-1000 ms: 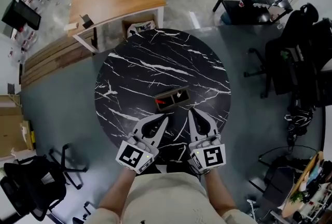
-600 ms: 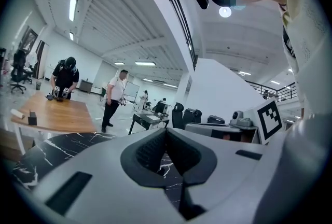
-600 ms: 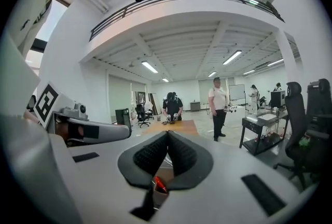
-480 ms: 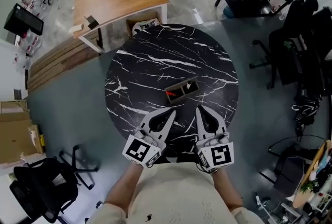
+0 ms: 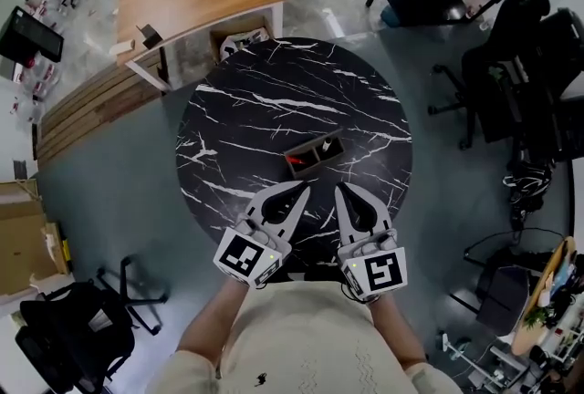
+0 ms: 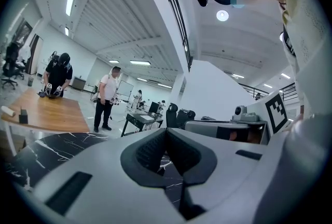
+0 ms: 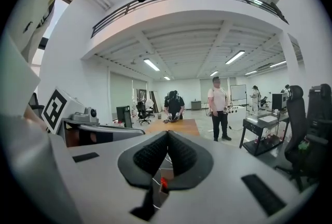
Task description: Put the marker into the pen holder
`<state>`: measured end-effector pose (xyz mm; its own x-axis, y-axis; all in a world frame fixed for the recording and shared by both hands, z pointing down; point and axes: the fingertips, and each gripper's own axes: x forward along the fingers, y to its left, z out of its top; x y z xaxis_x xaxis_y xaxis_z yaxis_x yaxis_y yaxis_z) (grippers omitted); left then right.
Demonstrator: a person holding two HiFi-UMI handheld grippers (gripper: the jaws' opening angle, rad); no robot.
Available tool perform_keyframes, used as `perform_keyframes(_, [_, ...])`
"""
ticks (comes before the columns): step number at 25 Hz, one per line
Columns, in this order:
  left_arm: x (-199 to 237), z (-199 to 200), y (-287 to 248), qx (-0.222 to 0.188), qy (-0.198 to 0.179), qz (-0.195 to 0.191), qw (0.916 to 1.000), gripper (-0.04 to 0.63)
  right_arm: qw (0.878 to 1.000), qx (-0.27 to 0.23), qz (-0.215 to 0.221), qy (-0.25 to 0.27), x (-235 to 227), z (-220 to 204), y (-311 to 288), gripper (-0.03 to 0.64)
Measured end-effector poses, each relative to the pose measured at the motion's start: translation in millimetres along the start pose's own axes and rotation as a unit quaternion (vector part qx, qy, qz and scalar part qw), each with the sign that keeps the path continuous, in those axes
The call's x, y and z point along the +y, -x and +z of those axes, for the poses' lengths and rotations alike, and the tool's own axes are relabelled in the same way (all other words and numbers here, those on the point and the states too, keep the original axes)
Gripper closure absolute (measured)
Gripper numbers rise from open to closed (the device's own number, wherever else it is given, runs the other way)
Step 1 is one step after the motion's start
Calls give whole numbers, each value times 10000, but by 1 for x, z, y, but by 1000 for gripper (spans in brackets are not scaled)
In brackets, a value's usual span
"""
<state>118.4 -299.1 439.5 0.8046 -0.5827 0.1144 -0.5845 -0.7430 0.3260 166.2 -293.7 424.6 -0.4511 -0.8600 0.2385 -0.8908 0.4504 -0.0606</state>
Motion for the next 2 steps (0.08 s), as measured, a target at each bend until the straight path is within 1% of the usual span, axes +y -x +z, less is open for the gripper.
perform_keyframes(2, [1, 1, -1, -33, 31, -18, 10000, 584, 10000, 38, 20, 84, 3, 0, -2, 601])
